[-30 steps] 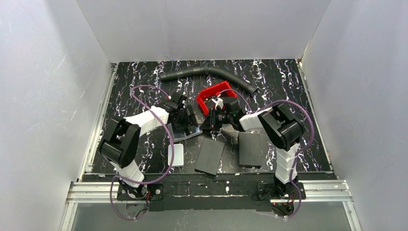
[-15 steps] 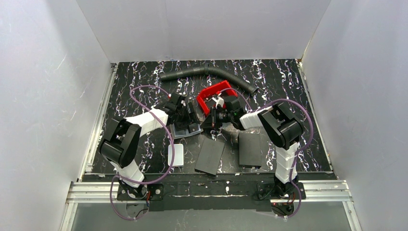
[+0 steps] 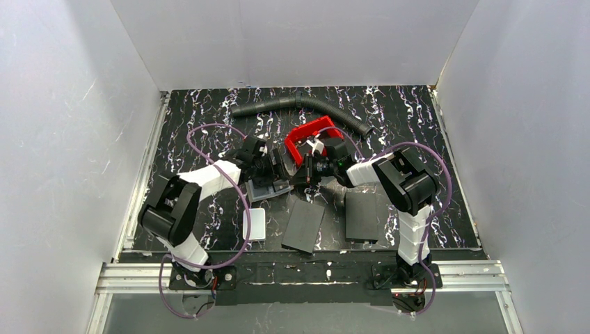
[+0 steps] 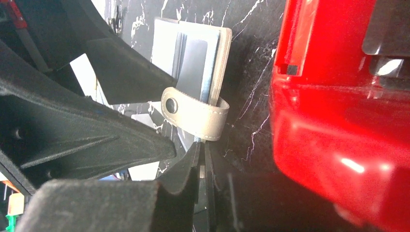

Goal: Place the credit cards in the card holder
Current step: Insert the credit card into the card holder.

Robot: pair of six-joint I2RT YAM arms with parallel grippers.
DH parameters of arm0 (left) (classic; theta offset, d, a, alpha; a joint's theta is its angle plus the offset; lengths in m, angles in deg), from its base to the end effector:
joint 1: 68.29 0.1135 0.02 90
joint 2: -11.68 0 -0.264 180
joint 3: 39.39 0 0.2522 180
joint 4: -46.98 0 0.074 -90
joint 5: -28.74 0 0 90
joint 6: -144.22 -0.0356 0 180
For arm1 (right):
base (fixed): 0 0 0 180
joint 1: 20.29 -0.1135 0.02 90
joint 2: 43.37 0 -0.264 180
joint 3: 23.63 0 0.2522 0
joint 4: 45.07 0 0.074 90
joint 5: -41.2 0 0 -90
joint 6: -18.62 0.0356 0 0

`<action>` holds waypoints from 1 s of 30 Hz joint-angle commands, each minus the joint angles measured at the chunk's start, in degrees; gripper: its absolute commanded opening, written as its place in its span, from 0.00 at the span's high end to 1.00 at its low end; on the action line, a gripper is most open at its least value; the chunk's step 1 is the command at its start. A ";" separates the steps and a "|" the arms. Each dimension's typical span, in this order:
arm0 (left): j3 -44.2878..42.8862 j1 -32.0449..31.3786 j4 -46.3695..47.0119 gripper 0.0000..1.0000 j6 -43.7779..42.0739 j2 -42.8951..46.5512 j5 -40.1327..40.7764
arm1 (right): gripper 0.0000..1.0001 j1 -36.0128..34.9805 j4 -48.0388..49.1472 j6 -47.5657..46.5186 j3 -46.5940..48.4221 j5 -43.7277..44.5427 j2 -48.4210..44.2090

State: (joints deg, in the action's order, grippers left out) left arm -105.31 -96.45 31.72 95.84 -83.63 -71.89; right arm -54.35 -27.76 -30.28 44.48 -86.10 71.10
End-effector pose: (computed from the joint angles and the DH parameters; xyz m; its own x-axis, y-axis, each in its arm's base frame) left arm 0.2982 -0.1671 0.1760 -0.8481 -0.2864 -0.4457 0.0217 0.8218 -0.5694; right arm 0.3134 0.2379 0.1216 -0.8845 0.0332 -0.4653 -0.4020 0.4518 0.7964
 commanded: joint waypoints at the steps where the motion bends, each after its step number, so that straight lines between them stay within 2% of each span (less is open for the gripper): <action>1: -1.95 -0.46 -9.18 0.26 -2.03 5.13 0.34 | 0.84 0.24 -1.94 3.09 -0.46 0.97 0.31; 5: -3.04 0.12 -14.09 0.24 -5.98 9.48 0.31 | 0.77 0.74 -2.01 3.04 -1.33 0.89 -0.20; 9: -3.21 1.33 -18.55 0.19 -8.33 15.26 -1.71 | 0.65 0.75 -2.43 2.16 -1.36 0.59 -1.16; 13: 1.40 8.14 -20.36 0.19 -7.36 22.52 -8.89 | 0.51 0.75 -2.20 1.53 -1.10 -0.50 -2.37; 16: 9.08 15.85 -19.83 0.23 -5.95 27.47 -12.61 | 0.48 0.40 -0.29 2.11 -1.07 -1.32 -2.98; 19: 13.22 18.04 -14.13 0.26 -0.14 27.86 -18.00 | 0.42 -1.96 3.45 4.19 -0.94 0.31 -2.27; 20: 13.63 18.05 -13.39 0.26 0.41 29.16 -17.40 | 0.44 -2.87 4.51 4.53 -0.64 1.52 -1.47; 22: 13.23 18.14 -13.06 0.25 0.05 30.80 -16.83 | 0.52 -4.29 12.94 9.87 -2.09 5.43 0.48; 25: 12.48 18.19 -15.55 0.25 -1.66 32.91 -15.68 | 0.59 -7.86 12.31 8.16 -0.05 11.56 1.73; 30: 7.76 18.19 -21.78 0.23 -6.40 34.99 -13.11 | 0.84 -8.73 10.51 7.72 -0.21 15.91 -0.92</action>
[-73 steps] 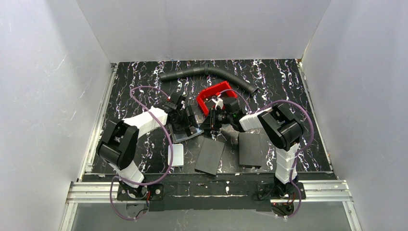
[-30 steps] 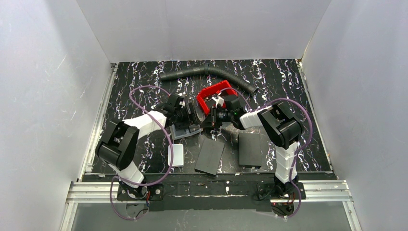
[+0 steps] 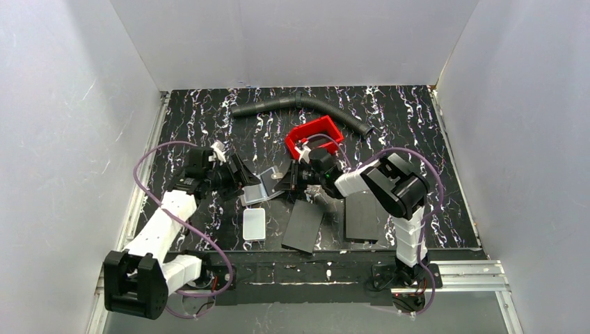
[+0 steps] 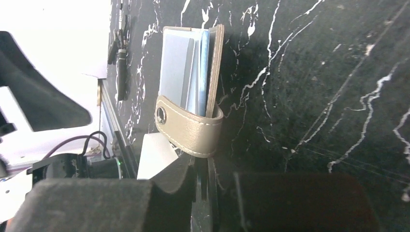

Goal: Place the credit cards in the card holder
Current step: Insert the credit card into the card holder, then close the card holder at the center of the board.

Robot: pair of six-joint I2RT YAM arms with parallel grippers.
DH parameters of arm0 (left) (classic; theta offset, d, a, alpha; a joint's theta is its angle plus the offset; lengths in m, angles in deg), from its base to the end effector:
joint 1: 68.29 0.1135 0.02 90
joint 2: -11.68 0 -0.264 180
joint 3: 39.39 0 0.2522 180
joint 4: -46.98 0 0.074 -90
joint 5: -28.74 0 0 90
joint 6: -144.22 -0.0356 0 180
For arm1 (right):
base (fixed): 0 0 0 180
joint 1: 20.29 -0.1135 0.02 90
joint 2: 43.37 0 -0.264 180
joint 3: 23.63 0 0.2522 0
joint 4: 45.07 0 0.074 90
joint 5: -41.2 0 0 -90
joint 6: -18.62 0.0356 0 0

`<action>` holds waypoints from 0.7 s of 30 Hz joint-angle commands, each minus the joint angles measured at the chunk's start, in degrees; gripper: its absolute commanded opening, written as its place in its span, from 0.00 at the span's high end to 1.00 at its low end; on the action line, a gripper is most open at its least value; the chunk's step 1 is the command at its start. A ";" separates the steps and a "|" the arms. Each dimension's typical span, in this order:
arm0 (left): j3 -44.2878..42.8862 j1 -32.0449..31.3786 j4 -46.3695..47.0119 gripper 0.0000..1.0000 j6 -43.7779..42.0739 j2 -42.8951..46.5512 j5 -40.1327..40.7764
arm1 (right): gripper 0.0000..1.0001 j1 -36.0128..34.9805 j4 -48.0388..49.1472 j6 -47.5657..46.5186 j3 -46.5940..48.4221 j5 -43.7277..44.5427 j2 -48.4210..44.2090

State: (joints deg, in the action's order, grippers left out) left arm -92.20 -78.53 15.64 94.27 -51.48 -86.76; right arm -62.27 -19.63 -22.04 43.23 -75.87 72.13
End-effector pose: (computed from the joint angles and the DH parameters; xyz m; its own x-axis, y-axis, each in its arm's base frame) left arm 0.2218 -0.0556 0.2332 -0.8078 -0.4442 -0.3874 -0.0561 0.7122 -0.6997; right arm 0.2846 0.2779 0.1208 -0.8785 0.1182 -0.4629 -0.3685 0.4489 0.8141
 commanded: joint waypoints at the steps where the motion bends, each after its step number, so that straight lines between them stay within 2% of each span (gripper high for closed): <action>1: -6.82 0.23 -7.17 0.22 -6.22 3.33 1.69 | 0.88 -0.83 1.30 -0.59 1.26 6.07 -3.46; 5: -12.14 0.22 -8.16 0.18 -9.98 5.36 -2.30 | 0.99 0.06 -9.21 -4.00 5.46 5.51 -9.87; 8: -15.68 0.46 -7.91 0.16 -9.97 5.36 -5.23 | 0.99 4.04 -11.90 -3.20 6.67 0.52 -13.78; 12: -19.05 2.78 -5.37 0.16 -5.98 5.06 -10.41 | 0.99 12.18 -9.21 2.73 5.25 -10.48 -19.45; 15: -21.49 6.02 -3.11 0.15 -2.85 5.87 -12.41 | 0.99 18.50 -14.74 2.42 6.49 -15.42 -24.99; 19: -22.97 9.65 -0.21 0.15 2.21 4.15 -15.06 | 0.99 25.25 -9.42 9.96 6.58 -24.39 -29.22; 21: -19.45 10.14 8.20 0.15 8.01 2.39 -20.21 | 0.99 26.31 -4.66 14.39 6.89 -26.78 -30.22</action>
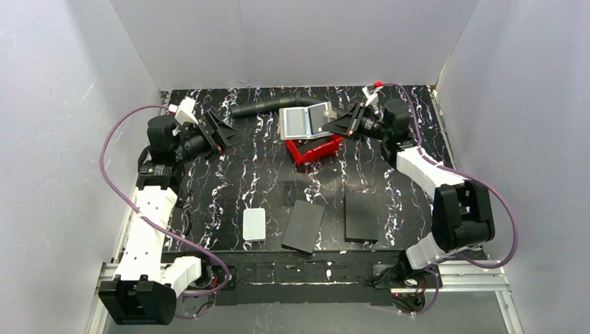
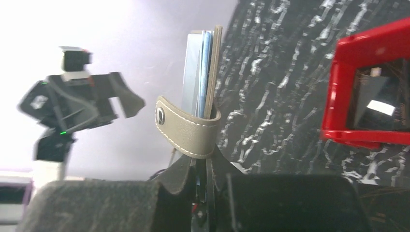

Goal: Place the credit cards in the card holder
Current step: Close the card holder at the center of the board.

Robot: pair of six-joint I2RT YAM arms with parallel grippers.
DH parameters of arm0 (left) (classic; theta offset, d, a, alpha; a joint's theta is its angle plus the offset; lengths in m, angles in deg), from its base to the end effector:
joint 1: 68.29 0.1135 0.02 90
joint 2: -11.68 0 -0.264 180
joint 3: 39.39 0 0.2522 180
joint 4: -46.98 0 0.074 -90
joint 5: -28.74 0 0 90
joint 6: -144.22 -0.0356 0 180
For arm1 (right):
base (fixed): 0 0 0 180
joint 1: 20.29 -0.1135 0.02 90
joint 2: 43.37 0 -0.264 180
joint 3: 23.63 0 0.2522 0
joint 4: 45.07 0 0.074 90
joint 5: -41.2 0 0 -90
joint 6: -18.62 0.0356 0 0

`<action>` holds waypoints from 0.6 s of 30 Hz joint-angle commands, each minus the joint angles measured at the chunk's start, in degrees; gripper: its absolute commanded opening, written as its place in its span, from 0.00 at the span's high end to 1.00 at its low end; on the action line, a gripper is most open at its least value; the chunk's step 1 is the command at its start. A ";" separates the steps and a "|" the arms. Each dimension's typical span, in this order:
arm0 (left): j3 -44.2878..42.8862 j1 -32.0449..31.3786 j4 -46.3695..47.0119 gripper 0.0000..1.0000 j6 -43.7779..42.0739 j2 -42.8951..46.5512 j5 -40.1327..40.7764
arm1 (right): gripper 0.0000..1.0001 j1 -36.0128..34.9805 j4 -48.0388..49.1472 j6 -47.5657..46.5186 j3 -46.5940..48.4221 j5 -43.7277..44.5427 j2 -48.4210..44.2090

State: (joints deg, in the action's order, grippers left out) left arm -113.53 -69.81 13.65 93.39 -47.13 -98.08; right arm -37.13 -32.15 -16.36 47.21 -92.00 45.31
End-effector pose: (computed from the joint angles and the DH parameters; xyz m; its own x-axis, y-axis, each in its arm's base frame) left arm 0.2233 -0.0273 0.3743 -0.6128 -0.4895 -0.6204 0.2631 0.6139 -0.7443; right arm 0.3314 0.1258 0.2916 -0.7549 0.3955 -0.5231 -0.4280 0.3071 0.8500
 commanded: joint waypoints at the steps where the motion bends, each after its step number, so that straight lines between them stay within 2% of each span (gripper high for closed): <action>1: 4.02 2.92 13.47 0.16 13.49 -2.98 -10.69 | 0.99 1.41 9.86 11.11 2.95 -11.04 -3.57; 3: 9.73 3.96 29.24 0.19 24.55 -5.30 -15.97 | 0.99 1.55 18.38 17.48 2.68 -10.99 -3.56; 5: 12.54 4.00 38.19 0.21 31.01 -7.87 -18.60 | 0.99 1.59 27.44 25.39 2.17 -10.38 -2.94; 8: 11.81 3.79 40.44 0.20 32.30 -10.40 -20.99 | 0.99 1.02 38.90 34.94 1.70 -8.91 -1.47; 10: 10.30 2.56 42.41 0.18 33.57 -12.04 -22.46 | 0.99 -0.76 42.21 38.12 2.20 -8.01 -0.22; 13: 8.37 -1.66 44.12 0.18 34.41 -13.94 -23.64 | 0.99 -4.44 43.99 38.49 3.00 -5.93 1.67; 18: 10.12 -2.69 50.33 0.19 36.58 -12.60 -23.25 | 0.99 -8.50 43.55 36.41 2.71 -2.69 4.29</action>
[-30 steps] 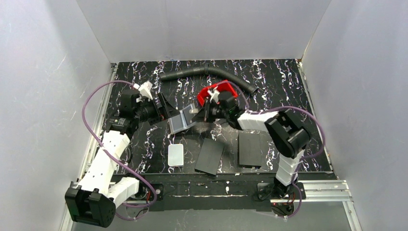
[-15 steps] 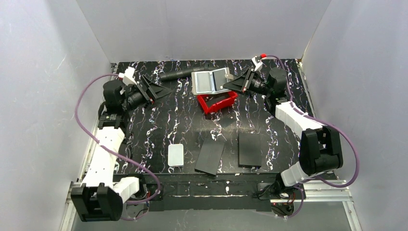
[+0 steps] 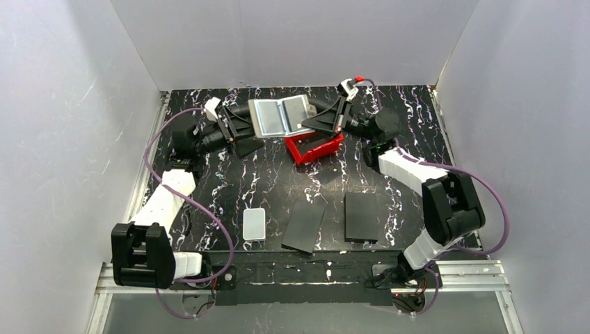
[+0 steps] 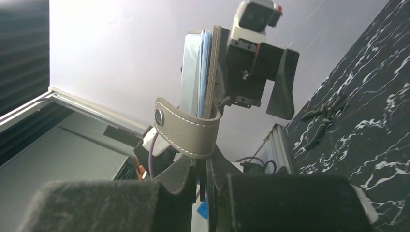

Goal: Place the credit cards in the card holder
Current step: Close the card holder at the center of the board.

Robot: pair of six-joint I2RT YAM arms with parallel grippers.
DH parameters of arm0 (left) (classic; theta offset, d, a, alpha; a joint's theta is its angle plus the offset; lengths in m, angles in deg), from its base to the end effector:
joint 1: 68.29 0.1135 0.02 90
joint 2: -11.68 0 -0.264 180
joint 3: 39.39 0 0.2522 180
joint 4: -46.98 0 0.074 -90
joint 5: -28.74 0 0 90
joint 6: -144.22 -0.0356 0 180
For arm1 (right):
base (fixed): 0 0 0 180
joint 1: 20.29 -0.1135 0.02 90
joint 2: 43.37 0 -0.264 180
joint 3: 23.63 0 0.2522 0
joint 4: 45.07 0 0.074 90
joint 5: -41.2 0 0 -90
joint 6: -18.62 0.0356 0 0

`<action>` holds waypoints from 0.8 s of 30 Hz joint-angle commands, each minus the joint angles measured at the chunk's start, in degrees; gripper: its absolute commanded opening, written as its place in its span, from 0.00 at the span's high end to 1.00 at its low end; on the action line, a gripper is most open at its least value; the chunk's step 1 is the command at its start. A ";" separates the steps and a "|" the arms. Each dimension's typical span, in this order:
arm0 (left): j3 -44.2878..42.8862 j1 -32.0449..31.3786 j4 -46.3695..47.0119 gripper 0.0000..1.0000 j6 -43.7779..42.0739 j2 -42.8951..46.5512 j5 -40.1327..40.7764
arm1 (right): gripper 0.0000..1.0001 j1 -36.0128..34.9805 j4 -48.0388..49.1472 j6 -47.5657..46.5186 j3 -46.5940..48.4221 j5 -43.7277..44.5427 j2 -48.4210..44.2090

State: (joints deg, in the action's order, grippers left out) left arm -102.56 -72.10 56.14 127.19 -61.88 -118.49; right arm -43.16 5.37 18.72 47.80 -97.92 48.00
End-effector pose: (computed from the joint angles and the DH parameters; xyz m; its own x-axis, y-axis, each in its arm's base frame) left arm 0.2840 -0.0489 0.3192 -0.8427 -0.4626 -0.2755 0.2357 0.1432 -0.9612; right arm 0.3095 0.1597 0.3408 -0.8554 0.3495 -0.3822 -0.4661 -0.1979 0.8623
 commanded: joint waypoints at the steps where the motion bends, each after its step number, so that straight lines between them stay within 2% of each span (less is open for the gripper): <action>1: -0.74 -0.59 8.51 0.19 3.02 2.42 -3.14 | 0.99 -2.98 6.48 1.26 2.10 3.55 2.32; 7: 1.11 -1.28 12.84 0.18 5.33 3.48 -4.38 | 0.99 -5.91 6.03 -0.97 1.56 4.25 5.19; 14: 4.08 -1.30 14.47 0.16 6.46 4.21 -3.35 | 0.99 -8.44 0.75 -6.40 0.93 4.94 6.24; 19: 6.20 -2.02 15.77 0.15 6.64 3.37 -1.79 | 0.99 -11.05 2.17 -6.22 1.19 5.81 8.00; 24: 7.37 -2.25 18.19 0.21 7.21 3.43 -0.34 | 0.99 -12.94 3.81 -5.90 0.98 6.84 9.63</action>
State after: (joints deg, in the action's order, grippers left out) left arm -95.93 -74.05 70.71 134.14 -59.39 -119.89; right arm -54.81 4.52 13.87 47.78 -92.57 56.85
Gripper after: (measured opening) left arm 0.819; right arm 0.133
